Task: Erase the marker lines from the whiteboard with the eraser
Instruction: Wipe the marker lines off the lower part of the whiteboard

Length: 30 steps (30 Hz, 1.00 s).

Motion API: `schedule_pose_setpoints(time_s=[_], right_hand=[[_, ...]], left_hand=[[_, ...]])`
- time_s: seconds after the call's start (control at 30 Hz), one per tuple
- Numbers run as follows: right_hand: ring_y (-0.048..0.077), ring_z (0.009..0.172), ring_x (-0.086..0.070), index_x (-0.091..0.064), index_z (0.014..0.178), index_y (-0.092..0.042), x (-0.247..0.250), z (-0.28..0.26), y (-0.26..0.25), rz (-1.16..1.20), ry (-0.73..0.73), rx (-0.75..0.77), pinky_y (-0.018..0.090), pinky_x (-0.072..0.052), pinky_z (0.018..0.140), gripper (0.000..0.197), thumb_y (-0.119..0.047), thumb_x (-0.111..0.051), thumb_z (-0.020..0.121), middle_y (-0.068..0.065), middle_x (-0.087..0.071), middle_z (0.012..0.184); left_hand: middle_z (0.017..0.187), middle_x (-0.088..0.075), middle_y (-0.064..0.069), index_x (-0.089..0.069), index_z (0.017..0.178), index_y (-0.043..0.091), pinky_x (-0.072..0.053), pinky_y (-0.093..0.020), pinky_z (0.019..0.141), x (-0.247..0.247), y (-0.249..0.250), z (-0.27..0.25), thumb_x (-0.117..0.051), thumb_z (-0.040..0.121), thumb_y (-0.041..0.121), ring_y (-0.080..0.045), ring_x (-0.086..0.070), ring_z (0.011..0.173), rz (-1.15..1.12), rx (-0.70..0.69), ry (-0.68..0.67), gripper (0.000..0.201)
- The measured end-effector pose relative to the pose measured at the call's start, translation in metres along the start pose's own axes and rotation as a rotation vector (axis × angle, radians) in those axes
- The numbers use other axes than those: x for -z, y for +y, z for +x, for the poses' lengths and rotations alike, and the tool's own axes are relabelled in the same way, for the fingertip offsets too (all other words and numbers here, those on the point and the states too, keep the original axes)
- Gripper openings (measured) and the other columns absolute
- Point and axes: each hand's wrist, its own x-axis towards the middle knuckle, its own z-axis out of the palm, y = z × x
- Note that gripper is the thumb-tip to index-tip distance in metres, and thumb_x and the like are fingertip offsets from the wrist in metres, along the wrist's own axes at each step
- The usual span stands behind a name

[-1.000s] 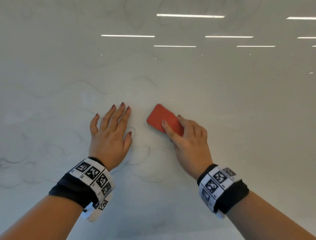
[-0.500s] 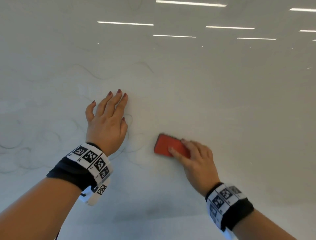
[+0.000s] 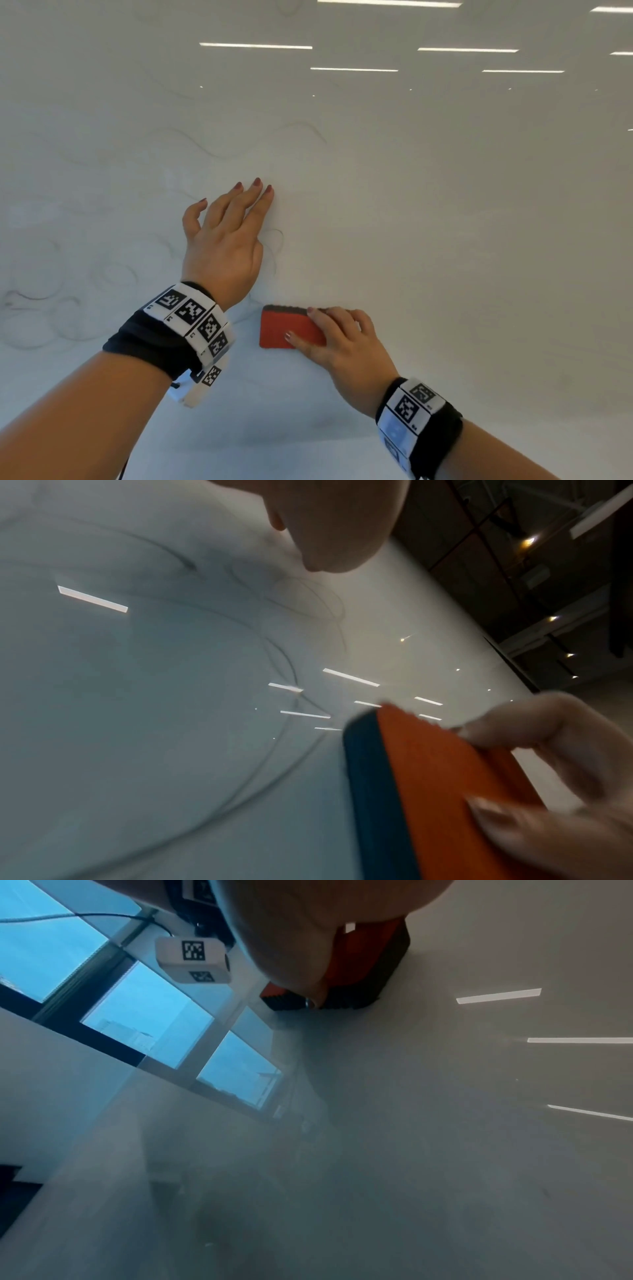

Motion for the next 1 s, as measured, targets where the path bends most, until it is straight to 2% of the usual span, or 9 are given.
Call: schedule_pose_setpoints(time_s=[0.13, 0.2, 0.33, 0.43, 0.53, 0.67, 0.8, 0.9, 1.0], right_hand=[[0.027, 0.113, -0.047, -0.052, 0.132, -0.040, -0.008, -0.017, 0.001, -0.005, 0.024, -0.021, 0.042, -0.033, 0.094, 0.059, -0.015, -0.053, 0.079, 0.004, -0.047, 0.133], [0.029, 0.110, -0.048, -0.053, 0.132, -0.040, -0.003, -0.013, 0.002, 0.002, 0.096, -0.110, 0.043, -0.035, 0.091, 0.062, -0.014, -0.065, 0.077, 0.005, -0.050, 0.131], [0.034, 0.105, -0.049, -0.057, 0.129, -0.036, 0.021, 0.033, 0.009, 0.034, 0.295, -0.360, 0.044, -0.038, 0.085, 0.066, -0.005, -0.072, 0.073, 0.013, -0.056, 0.126], [0.034, 0.104, -0.048, -0.059, 0.128, -0.034, 0.027, 0.059, 0.003, 0.033, 0.322, -0.391, 0.045, -0.038, 0.083, 0.062, -0.005, -0.073, 0.075, 0.014, -0.056, 0.126], [0.032, 0.106, -0.047, -0.055, 0.132, -0.038, 0.012, 0.049, -0.019, 0.046, 0.251, -0.282, 0.044, -0.036, 0.084, 0.060, -0.013, -0.069, 0.080, 0.011, -0.056, 0.128], [0.028, 0.107, -0.047, -0.052, 0.131, -0.041, -0.013, 0.011, -0.047, 0.026, 0.002, -0.086, 0.043, -0.035, 0.088, 0.054, -0.019, -0.050, 0.083, 0.006, -0.053, 0.128], [0.024, 0.103, -0.051, -0.054, 0.123, -0.046, -0.024, -0.036, -0.047, 0.002, -0.234, 0.121, 0.039, -0.048, 0.087, 0.045, -0.024, -0.043, 0.086, 0.000, -0.052, 0.123], [0.022, 0.103, -0.052, -0.056, 0.120, -0.048, -0.024, -0.059, -0.030, -0.041, -0.326, 0.239, 0.037, -0.051, 0.086, 0.045, -0.028, -0.061, 0.080, -0.003, -0.054, 0.121], [0.021, 0.103, -0.051, -0.058, 0.119, -0.048, -0.022, -0.068, -0.013, -0.080, -0.327, 0.290, 0.037, -0.050, 0.086, 0.051, -0.031, -0.072, 0.072, -0.004, -0.056, 0.120]], left_hand=[[0.150, -0.033, 0.002, -0.034, 0.145, 0.021, -0.014, -0.045, 0.107, 0.002, -0.005, 0.000, -0.043, 0.082, 0.016, -0.019, -0.030, 0.136, -0.007, -0.031, -0.018, 0.063], [0.152, -0.031, 0.003, -0.032, 0.146, 0.021, -0.013, -0.045, 0.107, 0.001, -0.008, -0.001, -0.042, 0.083, 0.017, -0.018, -0.029, 0.137, -0.003, -0.057, -0.032, 0.063], [0.152, -0.031, 0.003, -0.032, 0.145, 0.020, -0.011, -0.043, 0.107, 0.002, -0.013, -0.001, -0.043, 0.083, 0.016, -0.017, -0.028, 0.137, -0.026, -0.093, -0.034, 0.064], [0.152, -0.029, 0.004, -0.033, 0.145, 0.019, -0.011, -0.044, 0.108, 0.002, -0.016, -0.001, -0.041, 0.084, 0.016, -0.015, -0.026, 0.138, -0.055, -0.111, -0.033, 0.062], [0.153, -0.028, 0.004, -0.033, 0.145, 0.018, -0.011, -0.045, 0.109, 0.001, -0.020, -0.002, -0.042, 0.085, 0.016, -0.015, -0.025, 0.139, -0.070, -0.131, -0.031, 0.061], [0.155, -0.025, 0.004, -0.031, 0.146, 0.018, -0.009, -0.045, 0.110, -0.001, -0.021, -0.003, -0.039, 0.087, 0.017, -0.015, -0.024, 0.140, -0.052, -0.135, -0.041, 0.060], [0.155, -0.024, 0.004, -0.029, 0.147, 0.018, -0.008, -0.044, 0.110, -0.002, -0.017, -0.004, -0.038, 0.089, 0.018, -0.015, -0.023, 0.140, -0.054, -0.110, -0.035, 0.058], [0.155, -0.024, 0.005, -0.030, 0.147, 0.019, -0.008, -0.044, 0.110, -0.002, -0.013, -0.004, -0.039, 0.089, 0.017, -0.015, -0.022, 0.141, -0.060, -0.087, -0.030, 0.059], [0.155, -0.024, 0.005, -0.030, 0.146, 0.018, -0.010, -0.044, 0.111, -0.002, -0.007, -0.004, -0.037, 0.089, 0.018, -0.015, -0.021, 0.141, -0.067, -0.049, -0.022, 0.058]])
